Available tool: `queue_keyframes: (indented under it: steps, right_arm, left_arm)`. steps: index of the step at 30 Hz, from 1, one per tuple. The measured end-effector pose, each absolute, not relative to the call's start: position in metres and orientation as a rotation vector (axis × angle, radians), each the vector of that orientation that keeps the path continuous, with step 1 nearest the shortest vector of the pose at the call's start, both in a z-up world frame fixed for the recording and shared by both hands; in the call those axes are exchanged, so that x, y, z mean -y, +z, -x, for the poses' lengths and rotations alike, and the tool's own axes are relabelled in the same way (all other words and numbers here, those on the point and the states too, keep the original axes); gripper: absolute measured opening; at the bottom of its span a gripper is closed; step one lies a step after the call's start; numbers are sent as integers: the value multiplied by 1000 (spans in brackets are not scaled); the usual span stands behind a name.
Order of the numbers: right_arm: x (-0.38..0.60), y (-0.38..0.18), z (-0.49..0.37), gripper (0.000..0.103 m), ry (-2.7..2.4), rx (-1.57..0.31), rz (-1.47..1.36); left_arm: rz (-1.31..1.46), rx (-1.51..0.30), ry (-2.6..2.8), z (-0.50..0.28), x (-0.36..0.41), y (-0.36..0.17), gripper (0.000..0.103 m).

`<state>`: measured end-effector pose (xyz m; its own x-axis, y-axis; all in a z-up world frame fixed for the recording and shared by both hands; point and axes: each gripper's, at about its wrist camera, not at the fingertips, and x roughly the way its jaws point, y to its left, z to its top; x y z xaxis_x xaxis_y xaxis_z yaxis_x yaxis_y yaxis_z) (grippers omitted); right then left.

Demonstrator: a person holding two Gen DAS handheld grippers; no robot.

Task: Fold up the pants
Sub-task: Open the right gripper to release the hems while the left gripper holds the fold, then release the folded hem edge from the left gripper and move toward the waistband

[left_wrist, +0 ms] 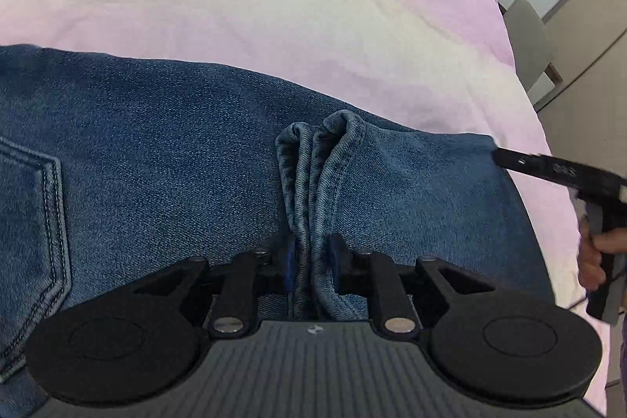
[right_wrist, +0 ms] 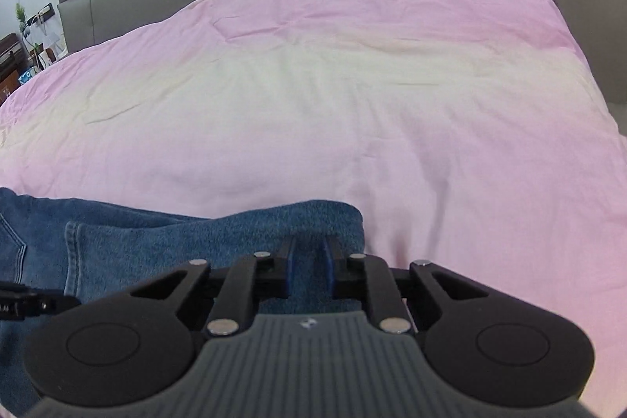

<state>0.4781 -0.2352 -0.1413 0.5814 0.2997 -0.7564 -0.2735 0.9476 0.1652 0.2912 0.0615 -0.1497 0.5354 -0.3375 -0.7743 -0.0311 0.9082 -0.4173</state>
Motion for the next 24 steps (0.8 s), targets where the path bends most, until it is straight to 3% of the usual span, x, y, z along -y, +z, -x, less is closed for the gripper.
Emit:
queue_keyframes:
  steps: [4, 10, 18, 24]
  right_arm:
    - [228, -174, -497, 0, 298, -955, 6]
    - [235, -165, -490, 0, 295, -962, -5]
    - [248, -136, -383, 1, 397, -909, 112]
    - [252, -163, -339, 0, 395, -898, 184]
  left_arm:
    - [416, -1001, -202, -295, -62, -153, 21]
    - [424, -1009, -200, -293, -64, -153, 22]
    - [427, -1001, -190, -289, -66, -154, 23]
    - [388, -1004, -174, -290, -58, -153, 25]
